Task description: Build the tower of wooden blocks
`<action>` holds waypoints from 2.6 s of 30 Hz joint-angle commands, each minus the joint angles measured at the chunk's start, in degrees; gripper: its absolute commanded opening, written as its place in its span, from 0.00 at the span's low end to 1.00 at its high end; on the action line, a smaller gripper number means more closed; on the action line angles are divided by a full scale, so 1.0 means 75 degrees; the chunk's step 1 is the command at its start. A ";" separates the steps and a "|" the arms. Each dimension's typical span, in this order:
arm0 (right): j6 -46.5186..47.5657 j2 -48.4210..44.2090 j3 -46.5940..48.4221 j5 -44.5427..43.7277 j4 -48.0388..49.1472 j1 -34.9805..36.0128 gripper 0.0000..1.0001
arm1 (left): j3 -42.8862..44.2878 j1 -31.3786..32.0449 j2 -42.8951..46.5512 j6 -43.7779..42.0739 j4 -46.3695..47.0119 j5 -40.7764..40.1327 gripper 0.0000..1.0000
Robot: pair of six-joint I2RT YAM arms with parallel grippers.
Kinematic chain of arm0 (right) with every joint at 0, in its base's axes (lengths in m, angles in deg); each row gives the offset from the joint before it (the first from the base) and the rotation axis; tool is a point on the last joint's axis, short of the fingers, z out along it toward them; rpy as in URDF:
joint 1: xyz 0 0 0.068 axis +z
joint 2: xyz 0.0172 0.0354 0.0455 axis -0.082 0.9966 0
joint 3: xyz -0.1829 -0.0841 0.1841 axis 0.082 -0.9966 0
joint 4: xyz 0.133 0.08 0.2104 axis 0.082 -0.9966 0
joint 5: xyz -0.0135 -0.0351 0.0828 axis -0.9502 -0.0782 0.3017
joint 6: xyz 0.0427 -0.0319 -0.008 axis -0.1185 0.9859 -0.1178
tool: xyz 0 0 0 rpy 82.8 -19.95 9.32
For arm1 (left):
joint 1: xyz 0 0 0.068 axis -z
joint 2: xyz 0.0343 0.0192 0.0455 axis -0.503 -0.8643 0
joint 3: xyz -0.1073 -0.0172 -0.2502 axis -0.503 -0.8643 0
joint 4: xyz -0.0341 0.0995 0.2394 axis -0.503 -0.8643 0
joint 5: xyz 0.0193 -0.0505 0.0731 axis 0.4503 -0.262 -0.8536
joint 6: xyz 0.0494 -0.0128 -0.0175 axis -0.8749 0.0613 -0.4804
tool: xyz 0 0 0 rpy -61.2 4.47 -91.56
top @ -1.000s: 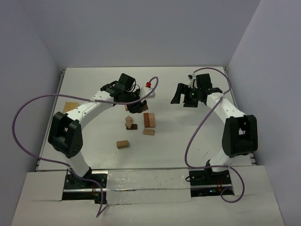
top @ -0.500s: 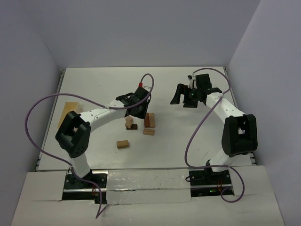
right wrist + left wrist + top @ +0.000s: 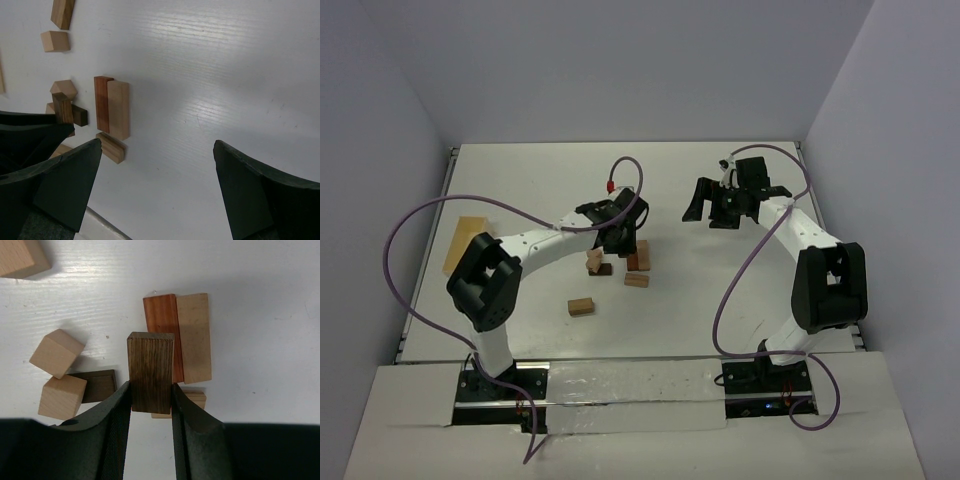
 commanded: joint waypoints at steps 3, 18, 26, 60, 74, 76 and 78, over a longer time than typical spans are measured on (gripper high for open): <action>-0.0042 -0.0218 0.0043 0.0085 0.0221 -0.0020 1.00 | 0.0522 0.0414 -0.0270 0.0575 -0.0104 -0.0658 0.00; -0.0147 -0.0183 0.0022 0.0179 0.0327 -0.0020 1.00 | 0.1150 0.0511 -0.1045 0.0693 -0.0501 -0.1280 0.00; -0.0171 -0.0213 0.0008 0.0184 0.0327 -0.0027 1.00 | 0.1468 0.0511 -0.1280 0.0700 -0.0674 -0.1358 0.06; -0.0147 -0.0201 0.0001 0.0203 0.0291 -0.0026 1.00 | 0.1824 0.0581 -0.1821 0.0616 -0.0812 -0.1263 0.39; -0.0141 -0.0211 -0.0004 0.0209 0.0305 -0.0027 1.00 | 0.1906 0.0558 -0.1968 0.0580 -0.0834 -0.1250 0.54; -0.0147 -0.0206 -0.0015 0.0214 0.0315 -0.0032 1.00 | 0.1911 0.0558 -0.1973 0.0564 -0.0829 -0.1234 0.58; -0.0135 -0.0218 -0.0016 0.0215 0.0314 -0.0032 1.00 | 0.1924 0.0558 -0.1961 0.0563 -0.0840 -0.1244 0.59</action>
